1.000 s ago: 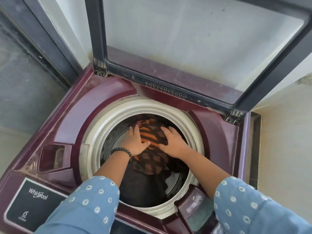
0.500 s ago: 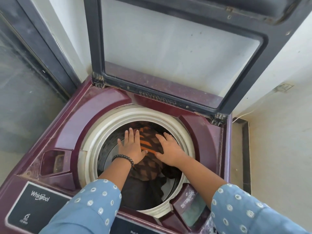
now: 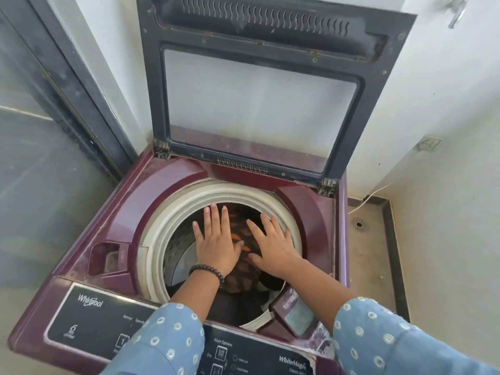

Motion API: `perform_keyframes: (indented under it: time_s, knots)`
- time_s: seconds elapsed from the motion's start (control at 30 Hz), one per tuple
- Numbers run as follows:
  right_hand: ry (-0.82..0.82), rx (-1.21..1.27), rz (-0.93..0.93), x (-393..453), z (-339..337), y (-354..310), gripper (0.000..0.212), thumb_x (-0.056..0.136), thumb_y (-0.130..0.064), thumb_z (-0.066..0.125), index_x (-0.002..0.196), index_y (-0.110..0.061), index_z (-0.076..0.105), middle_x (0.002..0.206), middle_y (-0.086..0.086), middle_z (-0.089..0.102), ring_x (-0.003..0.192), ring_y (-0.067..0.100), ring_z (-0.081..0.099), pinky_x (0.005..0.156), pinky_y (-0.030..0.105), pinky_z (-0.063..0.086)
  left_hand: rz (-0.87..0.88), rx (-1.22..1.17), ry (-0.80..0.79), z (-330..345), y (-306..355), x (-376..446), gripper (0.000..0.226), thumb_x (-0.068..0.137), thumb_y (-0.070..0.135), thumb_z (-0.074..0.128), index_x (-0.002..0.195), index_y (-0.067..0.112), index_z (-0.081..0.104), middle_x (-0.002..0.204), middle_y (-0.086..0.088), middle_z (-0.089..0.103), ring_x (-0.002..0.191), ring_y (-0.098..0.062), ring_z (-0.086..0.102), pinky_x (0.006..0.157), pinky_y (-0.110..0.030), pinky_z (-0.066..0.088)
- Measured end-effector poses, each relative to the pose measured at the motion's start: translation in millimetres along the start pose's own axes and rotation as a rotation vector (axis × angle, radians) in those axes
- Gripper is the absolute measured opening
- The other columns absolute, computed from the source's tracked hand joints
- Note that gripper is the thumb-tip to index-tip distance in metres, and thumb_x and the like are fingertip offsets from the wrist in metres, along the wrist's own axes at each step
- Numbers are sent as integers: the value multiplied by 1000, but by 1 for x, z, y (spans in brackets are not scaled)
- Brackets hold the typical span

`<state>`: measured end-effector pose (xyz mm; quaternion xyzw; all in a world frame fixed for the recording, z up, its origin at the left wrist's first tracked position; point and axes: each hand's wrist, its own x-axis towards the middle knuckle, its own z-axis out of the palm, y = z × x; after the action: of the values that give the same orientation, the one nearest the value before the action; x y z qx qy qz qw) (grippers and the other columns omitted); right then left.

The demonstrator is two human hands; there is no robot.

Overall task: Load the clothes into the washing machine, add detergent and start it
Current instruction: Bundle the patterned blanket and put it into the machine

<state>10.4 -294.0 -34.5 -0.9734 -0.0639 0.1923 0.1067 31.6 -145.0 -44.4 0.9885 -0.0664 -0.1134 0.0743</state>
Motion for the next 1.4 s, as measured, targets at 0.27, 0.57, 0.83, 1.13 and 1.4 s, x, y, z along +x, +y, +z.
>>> perform_keyframes:
  time_s: [0.27,0.57,0.83,1.13,1.4]
  knots:
    - [93,1,-22,-28,-9,-1,76,97,-43,48,155,-32,0,163,8,-7,150,33,-9,117,60,5,34,0,96,-7,15,-27,89,97,51,44,154,12,-10,162,-13,-16,149,-29,-18,119,-51,-5]
    - [200,7,-12,-72,-11,28,75,97,-36,48,155,-29,2,163,11,-7,149,34,-12,116,61,2,90,35,140,-15,68,-52,88,97,51,44,154,11,-11,162,-13,-17,149,-28,-18,119,-50,-5]
    - [363,48,-21,-117,-20,61,70,96,-28,43,155,-28,5,163,10,-5,149,34,-12,117,61,0,143,16,237,-24,132,-80,84,97,45,44,155,9,-6,163,-13,-12,150,-27,-13,120,-49,-3]
    - [424,144,126,-172,-15,132,64,100,-46,33,155,-30,5,163,10,-4,150,32,-9,117,60,4,219,40,257,-14,210,-109,76,101,52,26,155,12,-9,163,-11,-13,151,-26,-13,120,-49,-2]
    - [420,178,312,-224,6,197,64,100,-53,27,155,-29,3,163,10,-6,150,32,-10,117,59,3,370,65,195,23,277,-124,74,102,50,28,155,13,-8,163,-10,-14,150,-23,-15,120,-47,-7]
